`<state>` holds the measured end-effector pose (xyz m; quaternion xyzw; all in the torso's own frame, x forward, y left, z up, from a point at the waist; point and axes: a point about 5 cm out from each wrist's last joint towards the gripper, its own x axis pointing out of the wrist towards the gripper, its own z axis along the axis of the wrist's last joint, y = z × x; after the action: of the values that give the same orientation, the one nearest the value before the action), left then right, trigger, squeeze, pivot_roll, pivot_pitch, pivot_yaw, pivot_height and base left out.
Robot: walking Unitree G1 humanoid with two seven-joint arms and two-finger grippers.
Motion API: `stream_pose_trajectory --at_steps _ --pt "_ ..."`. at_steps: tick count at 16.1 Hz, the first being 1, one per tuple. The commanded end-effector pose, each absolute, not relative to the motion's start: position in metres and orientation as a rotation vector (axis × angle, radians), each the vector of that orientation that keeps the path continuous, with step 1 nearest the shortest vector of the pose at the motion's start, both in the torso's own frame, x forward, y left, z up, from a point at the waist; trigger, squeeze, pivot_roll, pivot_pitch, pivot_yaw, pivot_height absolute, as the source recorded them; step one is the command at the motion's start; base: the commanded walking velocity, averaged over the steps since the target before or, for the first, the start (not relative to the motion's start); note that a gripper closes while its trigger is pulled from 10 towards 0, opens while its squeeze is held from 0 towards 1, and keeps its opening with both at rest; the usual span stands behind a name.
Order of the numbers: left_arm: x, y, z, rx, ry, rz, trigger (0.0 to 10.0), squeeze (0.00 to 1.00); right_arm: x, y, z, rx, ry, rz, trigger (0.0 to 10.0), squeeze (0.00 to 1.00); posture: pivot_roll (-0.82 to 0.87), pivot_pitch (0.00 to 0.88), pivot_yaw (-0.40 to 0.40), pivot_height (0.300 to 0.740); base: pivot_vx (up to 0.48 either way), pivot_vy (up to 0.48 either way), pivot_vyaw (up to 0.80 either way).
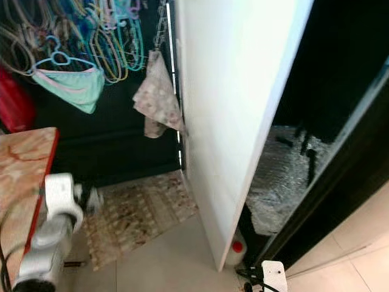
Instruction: Restocking fridge
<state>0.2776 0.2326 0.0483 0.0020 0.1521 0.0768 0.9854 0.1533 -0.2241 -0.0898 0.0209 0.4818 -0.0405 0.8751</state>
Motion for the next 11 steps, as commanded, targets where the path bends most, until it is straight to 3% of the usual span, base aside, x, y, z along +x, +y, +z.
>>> stream_pose_trajectory --at_steps 1,3,7,11 --pt "0.268 0.232 0.025 0.020 0.387 0.106 10.0 0.00 0.151 -0.224 -0.091 0.057 1.004 -0.097 10.0 0.00 0.01 0.014 0.054 0.740 0.000 0.000 0.00" --pt "0.246 0.225 -0.012 0.034 0.539 0.065 10.0 0.00 0.152 -0.224 -0.090 0.059 1.000 -0.098 10.0 0.00 -0.01 0.009 0.058 0.740 0.000 0.000 0.00" --pt "0.226 0.208 -0.044 0.060 0.679 -0.002 10.0 0.00 0.151 -0.226 -0.090 0.058 0.998 -0.108 10.0 0.00 -0.01 0.000 0.059 0.740 0.000 0.000 0.00" --pt "0.204 0.206 -0.065 0.082 0.800 -0.006 10.0 0.00 0.150 -0.225 -0.091 0.058 0.995 -0.106 10.0 0.00 -0.02 0.000 0.062 0.740 0.000 0.000 0.00"
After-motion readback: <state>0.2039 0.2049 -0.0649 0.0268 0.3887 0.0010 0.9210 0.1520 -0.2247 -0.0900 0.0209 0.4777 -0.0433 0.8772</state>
